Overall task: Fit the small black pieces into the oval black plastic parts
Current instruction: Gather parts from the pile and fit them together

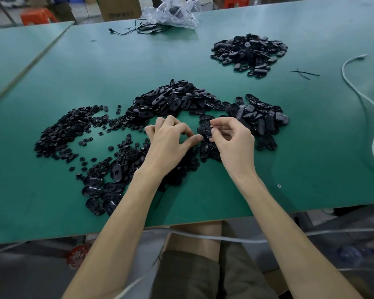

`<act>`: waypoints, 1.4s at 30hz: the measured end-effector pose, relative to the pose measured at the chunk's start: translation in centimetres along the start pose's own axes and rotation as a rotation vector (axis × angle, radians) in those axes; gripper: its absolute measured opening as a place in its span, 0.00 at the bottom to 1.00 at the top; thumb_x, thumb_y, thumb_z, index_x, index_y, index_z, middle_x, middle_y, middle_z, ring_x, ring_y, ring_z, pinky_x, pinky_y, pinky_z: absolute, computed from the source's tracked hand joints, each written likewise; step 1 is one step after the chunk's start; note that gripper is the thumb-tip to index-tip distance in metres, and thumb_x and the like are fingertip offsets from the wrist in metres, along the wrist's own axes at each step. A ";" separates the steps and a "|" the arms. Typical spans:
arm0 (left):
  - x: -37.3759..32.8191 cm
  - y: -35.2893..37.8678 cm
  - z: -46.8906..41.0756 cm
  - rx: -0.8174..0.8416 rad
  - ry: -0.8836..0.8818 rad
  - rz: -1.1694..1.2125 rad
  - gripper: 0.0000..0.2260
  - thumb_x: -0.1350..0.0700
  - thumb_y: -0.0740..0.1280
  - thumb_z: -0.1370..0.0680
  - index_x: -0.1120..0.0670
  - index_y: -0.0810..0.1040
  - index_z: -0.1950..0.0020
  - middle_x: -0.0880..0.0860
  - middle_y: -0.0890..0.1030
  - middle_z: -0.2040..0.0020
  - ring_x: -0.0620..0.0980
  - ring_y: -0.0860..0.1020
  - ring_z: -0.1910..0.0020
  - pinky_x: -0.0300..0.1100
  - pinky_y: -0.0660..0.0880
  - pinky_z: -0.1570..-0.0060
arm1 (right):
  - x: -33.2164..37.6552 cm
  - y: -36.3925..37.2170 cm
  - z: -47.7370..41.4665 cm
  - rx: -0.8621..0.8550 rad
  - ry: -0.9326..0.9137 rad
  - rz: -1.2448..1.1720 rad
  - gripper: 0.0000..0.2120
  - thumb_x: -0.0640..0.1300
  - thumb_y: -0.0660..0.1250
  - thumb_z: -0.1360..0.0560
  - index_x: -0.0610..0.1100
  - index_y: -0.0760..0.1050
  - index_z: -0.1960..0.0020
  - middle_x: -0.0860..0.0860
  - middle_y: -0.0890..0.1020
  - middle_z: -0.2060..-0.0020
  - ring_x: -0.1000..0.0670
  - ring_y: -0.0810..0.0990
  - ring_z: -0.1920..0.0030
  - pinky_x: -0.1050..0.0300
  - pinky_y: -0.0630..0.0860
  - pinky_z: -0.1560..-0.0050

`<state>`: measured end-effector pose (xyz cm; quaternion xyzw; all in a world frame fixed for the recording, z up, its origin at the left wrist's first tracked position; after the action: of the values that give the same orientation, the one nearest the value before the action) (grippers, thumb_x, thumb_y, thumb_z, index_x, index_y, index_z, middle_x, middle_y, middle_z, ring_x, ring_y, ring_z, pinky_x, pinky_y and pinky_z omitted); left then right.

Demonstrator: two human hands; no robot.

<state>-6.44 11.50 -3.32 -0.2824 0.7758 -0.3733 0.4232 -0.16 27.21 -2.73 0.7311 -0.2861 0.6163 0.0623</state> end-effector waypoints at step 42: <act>-0.8 -0.4 -0.1 -0.071 -0.027 0.399 0.06 0.61 0.73 0.21 0.50 0.85 0.49 0.43 0.84 0.55 0.38 0.80 0.54 0.26 0.71 0.51 | 0.1 0.0 0.0 0.035 -0.023 -0.071 0.06 0.37 0.73 0.21 0.43 0.83 0.45 0.52 0.86 0.53 0.52 0.86 0.54 0.56 0.83 0.46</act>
<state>-6.12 11.95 -2.60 -0.1428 0.8233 -0.2505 0.4889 -0.16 27.21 -2.64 0.7490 -0.2498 0.6099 0.0681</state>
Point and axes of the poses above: each hand's wrist, its own z-axis away from the middle knuckle, its own y-axis out of the palm, x = y × z, the point moved 1 cm from there along -z, towards the middle knuckle
